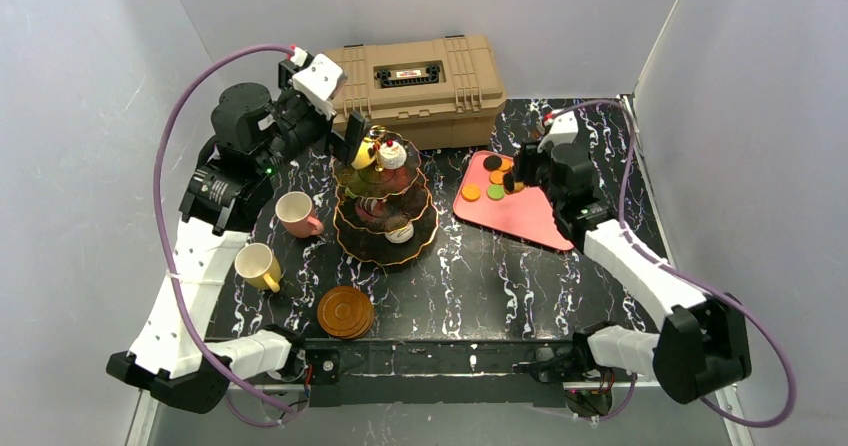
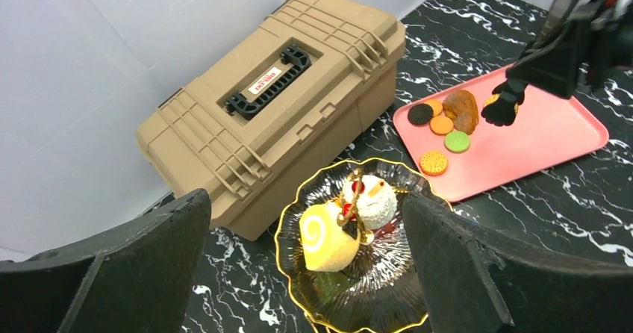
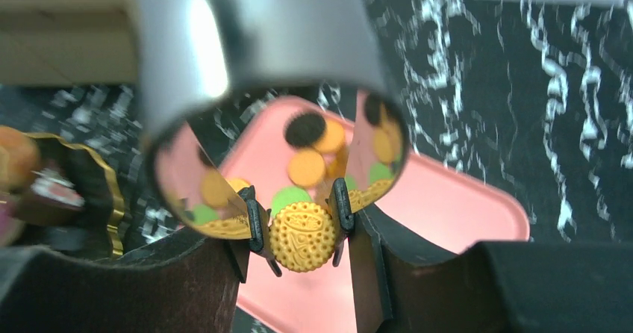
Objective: Serve the afternoon tea
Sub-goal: Pick up the desert from the tray, then place the desert on the desert table.
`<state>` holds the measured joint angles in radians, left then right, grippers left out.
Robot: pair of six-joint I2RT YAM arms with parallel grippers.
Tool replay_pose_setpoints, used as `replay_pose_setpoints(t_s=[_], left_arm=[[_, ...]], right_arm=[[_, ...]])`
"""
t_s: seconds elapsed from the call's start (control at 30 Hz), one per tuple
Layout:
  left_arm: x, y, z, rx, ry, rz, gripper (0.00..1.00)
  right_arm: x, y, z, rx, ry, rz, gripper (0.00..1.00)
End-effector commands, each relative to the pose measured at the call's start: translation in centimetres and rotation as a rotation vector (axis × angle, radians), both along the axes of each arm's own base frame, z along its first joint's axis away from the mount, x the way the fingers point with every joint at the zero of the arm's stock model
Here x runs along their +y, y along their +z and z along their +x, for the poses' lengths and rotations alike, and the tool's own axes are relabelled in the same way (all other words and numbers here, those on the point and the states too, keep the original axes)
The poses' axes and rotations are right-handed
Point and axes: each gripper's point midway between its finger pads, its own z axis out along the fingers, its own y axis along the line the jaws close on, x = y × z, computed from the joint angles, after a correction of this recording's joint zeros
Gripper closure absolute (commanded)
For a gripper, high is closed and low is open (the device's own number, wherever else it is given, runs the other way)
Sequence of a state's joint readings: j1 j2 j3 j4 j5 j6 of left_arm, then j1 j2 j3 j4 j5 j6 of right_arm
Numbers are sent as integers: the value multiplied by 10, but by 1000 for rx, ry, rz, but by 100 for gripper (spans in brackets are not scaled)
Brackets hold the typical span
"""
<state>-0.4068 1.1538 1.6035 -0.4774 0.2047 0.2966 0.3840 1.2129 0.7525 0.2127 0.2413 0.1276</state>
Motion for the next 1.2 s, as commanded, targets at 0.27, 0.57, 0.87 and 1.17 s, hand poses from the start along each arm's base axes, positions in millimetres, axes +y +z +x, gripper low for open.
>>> replay_pose_setpoints(t_s=[0.27, 0.57, 0.87, 1.17], left_arm=[[50, 18, 19, 51, 210, -116, 1], [61, 7, 15, 77, 242, -123, 1], [59, 8, 11, 69, 229, -129, 1], [58, 10, 11, 62, 223, -137, 1]], right_arm=[[136, 230, -63, -285, 327, 178, 76], [218, 248, -92, -271, 476, 198, 73], [238, 238, -99, -262, 505, 193, 57], [236, 250, -100, -296, 500, 231, 35]])
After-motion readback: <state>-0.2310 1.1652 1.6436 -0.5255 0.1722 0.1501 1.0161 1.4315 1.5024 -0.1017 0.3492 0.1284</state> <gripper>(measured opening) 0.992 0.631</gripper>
